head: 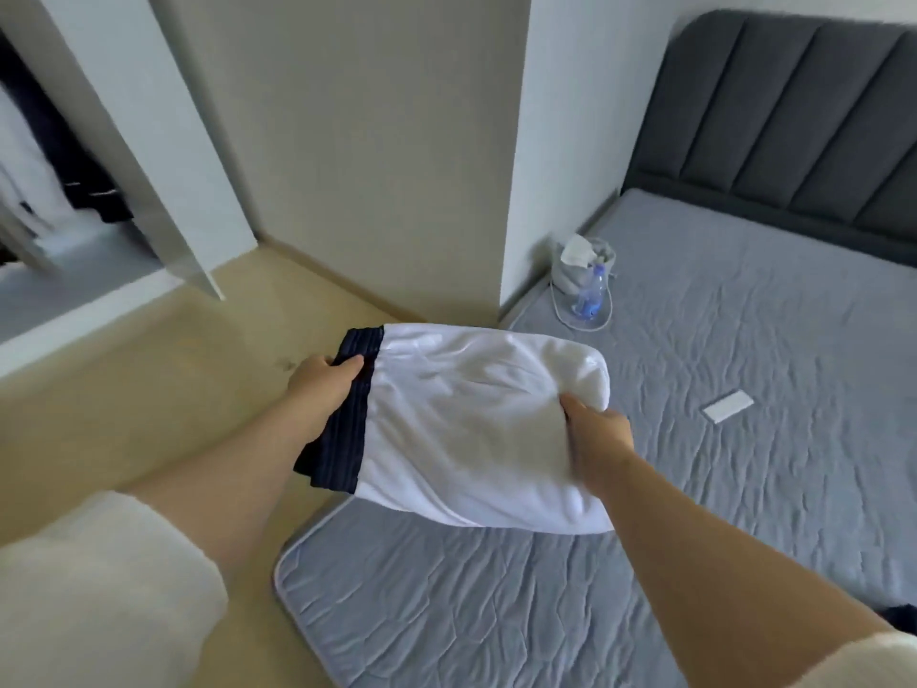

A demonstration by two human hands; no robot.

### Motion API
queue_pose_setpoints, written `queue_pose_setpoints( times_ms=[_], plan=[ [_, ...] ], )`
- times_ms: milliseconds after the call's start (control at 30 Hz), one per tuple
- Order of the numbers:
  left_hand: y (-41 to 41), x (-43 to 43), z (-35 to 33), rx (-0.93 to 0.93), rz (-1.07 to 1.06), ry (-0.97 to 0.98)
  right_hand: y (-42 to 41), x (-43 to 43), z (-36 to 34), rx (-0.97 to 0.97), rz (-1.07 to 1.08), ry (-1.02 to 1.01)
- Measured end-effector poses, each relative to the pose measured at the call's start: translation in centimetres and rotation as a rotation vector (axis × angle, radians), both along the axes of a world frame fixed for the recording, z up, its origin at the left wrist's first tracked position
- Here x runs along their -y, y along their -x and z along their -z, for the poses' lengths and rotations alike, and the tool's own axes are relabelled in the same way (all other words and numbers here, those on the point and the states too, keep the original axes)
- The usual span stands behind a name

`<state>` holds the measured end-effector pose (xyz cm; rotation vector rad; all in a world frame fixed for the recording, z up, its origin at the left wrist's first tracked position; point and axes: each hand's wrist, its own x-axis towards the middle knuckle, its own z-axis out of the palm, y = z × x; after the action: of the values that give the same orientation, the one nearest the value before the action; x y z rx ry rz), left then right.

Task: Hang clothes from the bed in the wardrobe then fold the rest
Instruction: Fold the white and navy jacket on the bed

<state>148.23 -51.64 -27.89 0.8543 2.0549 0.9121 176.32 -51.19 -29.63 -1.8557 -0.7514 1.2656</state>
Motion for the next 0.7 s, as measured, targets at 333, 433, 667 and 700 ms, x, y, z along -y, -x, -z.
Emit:
queue_pose_setpoints(
  times_ms=[333, 433, 667, 700],
  plan=[
    [23.7, 5.4, -15.4, -0.014, -0.360, -0.243, 25.0, -5.6, -16.0, -0.117, -0.397, -0.221],
    [32.0, 7.8, -18.2, -0.014, -0.438, -0.285, 34.2, -5.8, -18.8, -0.151, -0.510, -0.279],
    [49.3, 11.8, -24.1, -0.133, -0.517, -0.340, 53.0, -5.7, -23.6, -0.211, -0.686, -0.323],
    [51.3, 11.9, -24.8, -0.138, -0.524, -0.342, 55.2, -5.9, -24.2, -0.219, -0.695, -0.331]
  ],
)
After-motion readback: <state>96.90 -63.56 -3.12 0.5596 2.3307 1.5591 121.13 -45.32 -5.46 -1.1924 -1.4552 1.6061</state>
